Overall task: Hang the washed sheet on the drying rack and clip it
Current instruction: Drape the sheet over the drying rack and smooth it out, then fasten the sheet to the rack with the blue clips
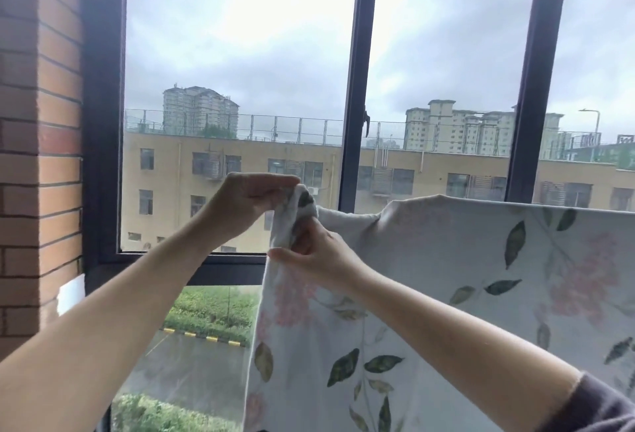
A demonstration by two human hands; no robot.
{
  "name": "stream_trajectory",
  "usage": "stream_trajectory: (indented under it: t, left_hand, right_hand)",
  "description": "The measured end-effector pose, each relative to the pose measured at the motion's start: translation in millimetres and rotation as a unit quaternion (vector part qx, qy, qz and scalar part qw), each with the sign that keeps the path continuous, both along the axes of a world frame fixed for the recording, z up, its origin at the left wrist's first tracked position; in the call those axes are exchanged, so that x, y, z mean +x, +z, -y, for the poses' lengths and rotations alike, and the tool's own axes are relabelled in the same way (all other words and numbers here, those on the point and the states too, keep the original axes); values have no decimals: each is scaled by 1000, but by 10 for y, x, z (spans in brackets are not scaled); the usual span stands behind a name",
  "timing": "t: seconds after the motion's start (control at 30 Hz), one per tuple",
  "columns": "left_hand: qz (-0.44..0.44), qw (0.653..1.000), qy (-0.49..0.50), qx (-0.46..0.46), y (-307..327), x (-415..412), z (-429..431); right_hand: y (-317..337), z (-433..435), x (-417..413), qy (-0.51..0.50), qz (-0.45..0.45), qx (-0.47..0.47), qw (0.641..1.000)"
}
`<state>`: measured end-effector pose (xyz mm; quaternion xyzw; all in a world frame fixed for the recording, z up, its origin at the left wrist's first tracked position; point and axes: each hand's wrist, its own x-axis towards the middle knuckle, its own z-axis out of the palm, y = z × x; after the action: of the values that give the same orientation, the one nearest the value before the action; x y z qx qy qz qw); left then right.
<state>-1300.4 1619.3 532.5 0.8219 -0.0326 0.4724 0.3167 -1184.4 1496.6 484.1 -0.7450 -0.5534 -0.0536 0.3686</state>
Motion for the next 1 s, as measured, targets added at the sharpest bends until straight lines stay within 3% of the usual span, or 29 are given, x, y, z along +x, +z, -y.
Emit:
stream_trajectory:
  t: [0.17,0.27,0.37,0.5,0.7,0.73,0.8,0.9,1.0]
  left_hand:
    - [-39,999,-30,-12,-61,113,58]
    - [-45,995,39,85,-254,207,-40]
    - [-92,960,165,205,-529,373,-63]
    - [-91,954,206,199,-758,565,97]
    - [11,928,292,229,-873,729,192]
    - [25,949,250,192,-889,735,200]
    - [34,992,118,32,-918,732,232]
    - [-17,979,50,-197,-940,732,217]
    - [-98,958,13,-268,-969,708,219]
  right_hand:
    - [-33,-34,135,-16,-141,54,988]
    - [-65,34,301,-20,-232,67,970]
    - [-32,172,399,-27,-241,79,967]
    - [29,307,477,-23,-249,61,966]
    - [36,373,516,-4,-298,65,952]
    - [30,377,503,4,-318,69,946]
    - [7,370,491,14,-351,73,933]
    - [-30,358,499,25,-378,76,922]
    - [-51,353,519,36,-388,77,918]
